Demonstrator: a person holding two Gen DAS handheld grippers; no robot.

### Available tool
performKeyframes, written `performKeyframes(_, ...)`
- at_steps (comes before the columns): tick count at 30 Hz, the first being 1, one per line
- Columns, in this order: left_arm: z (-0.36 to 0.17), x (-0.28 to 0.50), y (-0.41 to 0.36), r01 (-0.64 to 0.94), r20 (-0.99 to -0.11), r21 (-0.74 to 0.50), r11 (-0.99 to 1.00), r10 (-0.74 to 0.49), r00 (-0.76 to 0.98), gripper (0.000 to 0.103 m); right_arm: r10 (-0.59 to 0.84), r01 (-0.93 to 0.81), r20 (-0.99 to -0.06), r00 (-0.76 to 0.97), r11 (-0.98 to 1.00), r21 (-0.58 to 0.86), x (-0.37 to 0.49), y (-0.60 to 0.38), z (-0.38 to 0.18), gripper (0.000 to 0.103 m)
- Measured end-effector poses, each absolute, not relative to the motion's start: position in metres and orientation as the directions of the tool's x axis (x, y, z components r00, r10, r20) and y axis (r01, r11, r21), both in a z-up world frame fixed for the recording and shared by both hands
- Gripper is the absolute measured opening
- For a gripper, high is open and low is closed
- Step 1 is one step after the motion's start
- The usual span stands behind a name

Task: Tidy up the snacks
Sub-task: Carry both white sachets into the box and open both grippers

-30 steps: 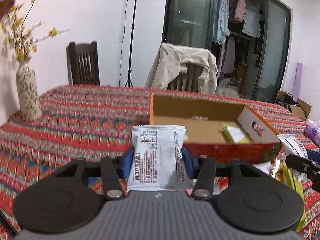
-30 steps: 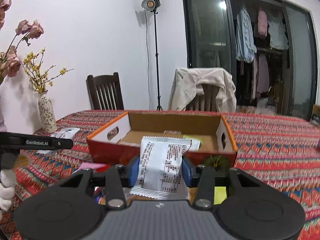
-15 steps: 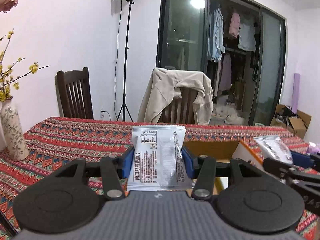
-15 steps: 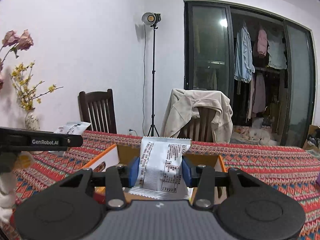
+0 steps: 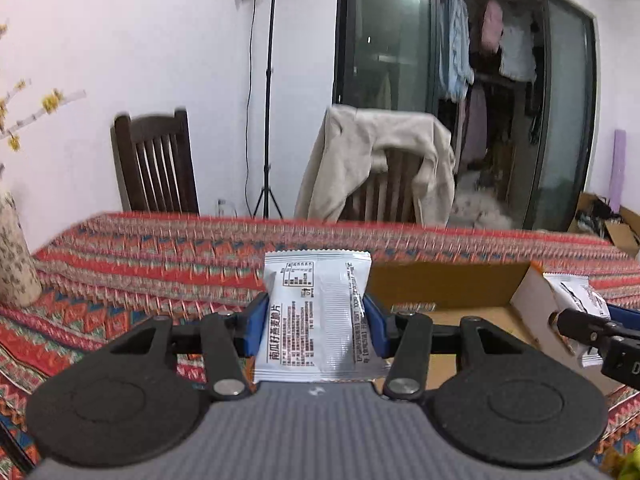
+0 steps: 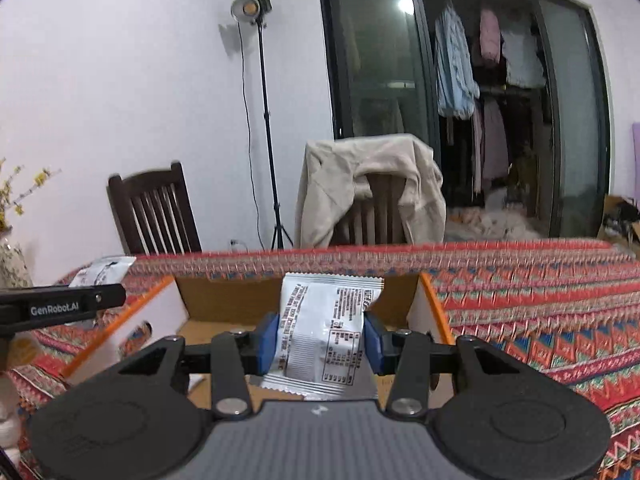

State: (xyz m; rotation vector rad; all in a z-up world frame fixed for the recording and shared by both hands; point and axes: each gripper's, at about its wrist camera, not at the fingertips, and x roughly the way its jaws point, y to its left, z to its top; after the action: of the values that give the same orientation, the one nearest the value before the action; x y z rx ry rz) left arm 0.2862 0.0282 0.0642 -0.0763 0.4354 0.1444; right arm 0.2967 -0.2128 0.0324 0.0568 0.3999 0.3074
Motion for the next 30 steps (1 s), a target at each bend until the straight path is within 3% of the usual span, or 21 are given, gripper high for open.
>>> performKeyframes(9, 0.040, 0.296, 0.036, -0.142, -0.497, -0.043, 0.989, 0.102, 0.861, 0.055, 0.278, -0.268, -0.455, 0.846, 0.959, 0.087, 0.309, -0.201, 0.015, 0.048)
performKeyframes(10, 0.039, 0.295, 0.036, -0.136, -0.493, -0.047, 0.990, 0.095, 0.865, 0.065, 0.277, -0.264, -0.457, 0.845, 0.960, 0.093, 0.310, -0.202, 0.014, 0.061)
performKeyframes(11, 0.040, 0.293, 0.036, -0.129, -0.486, -0.056, 0.990, 0.086, 0.870, 0.081, 0.281, -0.264, -0.457, 0.844, 0.959, 0.102, 0.309, -0.203, 0.014, 0.077)
performKeyframes(13, 0.043, 0.286, 0.034, -0.132, -0.458, -0.056, 0.990, 0.092, 0.884, 0.101, 0.282, -0.262, -0.447, 0.849, 0.959, 0.108, 0.305, -0.206, 0.013, 0.089)
performKeyframes(14, 0.044, 0.282, 0.033, -0.136, -0.438, -0.052, 0.989, 0.100, 0.894, 0.103, 0.282, -0.262, -0.442, 0.851, 0.959, 0.107, 0.305, -0.207, 0.014, 0.091)
performKeyframes(16, 0.048, 0.276, 0.032, -0.130, -0.414, -0.055, 0.990, 0.095, 0.905, 0.103, 0.288, -0.267, -0.434, 0.853, 0.957, 0.111, 0.303, -0.208, 0.014, 0.102)
performKeyframes(17, 0.050, 0.276, 0.032, -0.130, -0.412, -0.059, 0.990, 0.094, 0.906, 0.103, 0.289, -0.268, -0.432, 0.854, 0.957, 0.111, 0.302, -0.208, 0.014, 0.103)
performKeyframes(30, 0.075, 0.253, 0.040, -0.154, -0.344, -0.111, 0.982, 0.108, 0.933, 0.103, 0.281, -0.254, -0.355, 0.892, 0.960, 0.121, 0.282, -0.216, 0.027, 0.103)
